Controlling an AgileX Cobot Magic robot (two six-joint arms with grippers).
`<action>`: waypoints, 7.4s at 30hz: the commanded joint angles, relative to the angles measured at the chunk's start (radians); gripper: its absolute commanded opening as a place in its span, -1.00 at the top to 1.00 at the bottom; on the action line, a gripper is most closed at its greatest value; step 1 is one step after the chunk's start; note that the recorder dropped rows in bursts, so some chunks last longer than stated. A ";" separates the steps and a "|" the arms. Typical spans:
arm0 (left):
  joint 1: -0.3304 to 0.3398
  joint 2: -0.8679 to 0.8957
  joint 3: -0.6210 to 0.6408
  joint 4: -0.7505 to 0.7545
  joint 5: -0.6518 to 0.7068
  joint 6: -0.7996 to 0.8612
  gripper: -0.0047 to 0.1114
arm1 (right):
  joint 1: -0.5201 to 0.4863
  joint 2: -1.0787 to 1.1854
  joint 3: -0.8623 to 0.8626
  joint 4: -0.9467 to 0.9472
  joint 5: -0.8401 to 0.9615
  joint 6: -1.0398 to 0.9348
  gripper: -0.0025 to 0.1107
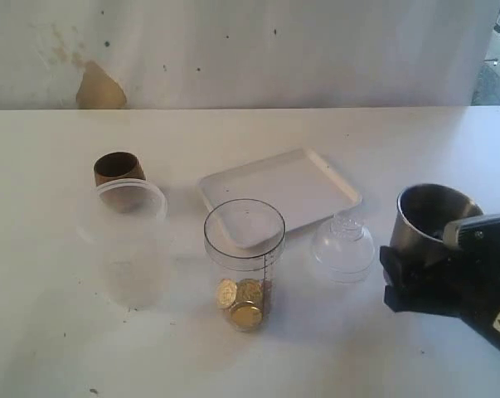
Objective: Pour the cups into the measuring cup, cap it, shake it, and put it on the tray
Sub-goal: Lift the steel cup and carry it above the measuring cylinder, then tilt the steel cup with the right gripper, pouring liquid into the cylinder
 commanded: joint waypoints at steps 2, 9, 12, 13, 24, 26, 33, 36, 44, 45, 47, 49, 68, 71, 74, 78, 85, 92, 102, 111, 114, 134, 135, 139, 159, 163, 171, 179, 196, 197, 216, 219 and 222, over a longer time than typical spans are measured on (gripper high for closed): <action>-0.001 -0.002 0.005 -0.002 -0.005 0.000 0.92 | 0.000 -0.153 -0.106 -0.078 0.201 0.057 0.96; -0.001 -0.002 0.005 -0.002 -0.005 0.000 0.92 | 0.000 -0.235 -0.335 -0.341 0.424 0.304 0.96; -0.001 -0.002 0.005 -0.002 -0.005 0.000 0.92 | 0.046 -0.233 -0.413 -0.366 0.478 0.344 0.96; -0.001 -0.002 0.005 -0.002 -0.005 0.000 0.92 | 0.076 -0.219 -0.448 -0.375 0.485 0.344 0.96; -0.001 -0.002 0.005 -0.002 -0.005 0.000 0.92 | 0.181 0.004 -0.659 -0.394 0.495 0.307 0.96; -0.001 -0.002 0.005 -0.002 -0.005 0.000 0.92 | 0.181 0.028 -0.664 -0.396 0.495 0.284 0.96; -0.001 -0.002 0.005 -0.002 -0.005 0.000 0.92 | 0.181 0.058 -0.665 -0.445 0.416 0.200 0.96; -0.001 -0.002 0.005 -0.002 -0.005 0.000 0.92 | 0.181 0.058 -0.665 -0.464 0.386 0.145 0.96; -0.001 -0.002 0.005 -0.002 -0.005 0.000 0.92 | 0.181 0.058 -0.665 -0.477 0.360 0.050 0.96; -0.001 -0.002 0.005 -0.002 -0.005 0.000 0.92 | 0.181 0.058 -0.665 -0.489 0.360 0.039 0.96; -0.001 -0.002 0.005 -0.002 -0.005 0.000 0.92 | 0.181 0.058 -0.665 -0.506 0.360 0.024 0.96; -0.001 -0.002 0.005 -0.002 -0.005 0.000 0.92 | 0.181 0.058 -0.665 -0.506 0.367 0.022 0.96; -0.001 -0.002 0.005 -0.002 -0.005 0.000 0.92 | 0.112 0.020 -0.671 -0.501 0.457 -0.030 0.96; -0.001 -0.002 0.005 -0.002 -0.005 0.000 0.92 | 0.112 0.021 -0.666 -0.551 0.474 -0.042 0.96; -0.001 -0.002 0.005 -0.002 -0.005 0.000 0.92 | 0.112 0.023 -0.666 -0.552 0.479 -0.042 0.96; -0.001 -0.002 0.005 -0.002 -0.005 0.000 0.92 | 0.112 0.024 -0.666 -0.634 0.478 -0.044 0.96; -0.001 -0.002 0.005 -0.002 -0.005 0.000 0.92 | 0.112 0.024 -0.666 -0.644 0.450 -0.063 0.96; -0.001 -0.002 0.005 -0.002 -0.005 0.000 0.92 | 0.112 0.024 -0.666 -0.699 0.394 -0.050 0.96; -0.001 -0.002 0.005 -0.002 -0.005 0.000 0.92 | 0.112 0.024 -0.666 -0.726 0.394 -0.186 0.96; -0.001 -0.002 0.005 -0.002 -0.005 0.000 0.92 | 0.124 0.024 -0.666 -0.750 0.357 -0.305 0.96; -0.001 -0.002 0.005 -0.002 -0.005 0.000 0.92 | 0.141 0.024 -0.666 -0.750 0.367 -0.365 0.96; -0.001 -0.002 0.005 -0.002 -0.005 0.000 0.92 | 0.150 0.024 -0.666 -0.746 0.360 -0.538 0.96; -0.001 -0.002 0.005 -0.002 -0.005 0.000 0.92 | 0.150 0.024 -0.666 -0.746 0.357 -0.542 0.96; -0.001 -0.002 0.005 -0.002 -0.005 0.000 0.92 | 0.150 0.024 -0.666 -0.746 0.346 -0.562 0.96; -0.001 -0.002 0.005 -0.002 -0.005 0.000 0.92 | 0.150 0.024 -0.668 -0.740 0.323 -0.635 0.96; -0.001 -0.002 0.005 -0.002 -0.005 0.000 0.92 | 0.150 0.024 -0.668 -0.725 0.319 -0.659 0.96; -0.001 -0.002 0.005 -0.002 -0.005 0.000 0.92 | 0.150 0.024 -0.668 -0.723 0.312 -0.689 0.96; -0.001 -0.002 0.005 -0.002 -0.005 0.000 0.92 | 0.150 0.024 -0.668 -0.721 0.296 -0.720 0.96; -0.001 -0.002 0.005 -0.002 -0.005 0.000 0.92 | 0.150 0.024 -0.668 -0.721 0.283 -0.834 0.96; -0.001 -0.002 0.005 -0.002 -0.005 0.000 0.92 | 0.150 0.024 -0.668 -0.721 0.280 -0.834 0.96; -0.001 -0.002 0.005 -0.002 -0.005 0.000 0.92 | 0.150 0.024 -0.668 -0.667 0.264 -0.171 0.96; -0.001 -0.002 0.005 -0.002 -0.005 0.000 0.92 | 0.150 0.024 -0.668 -0.600 0.275 -0.031 0.96; -0.001 -0.002 0.005 -0.002 -0.005 0.000 0.92 | 0.139 0.024 -0.668 -0.503 0.295 0.080 0.96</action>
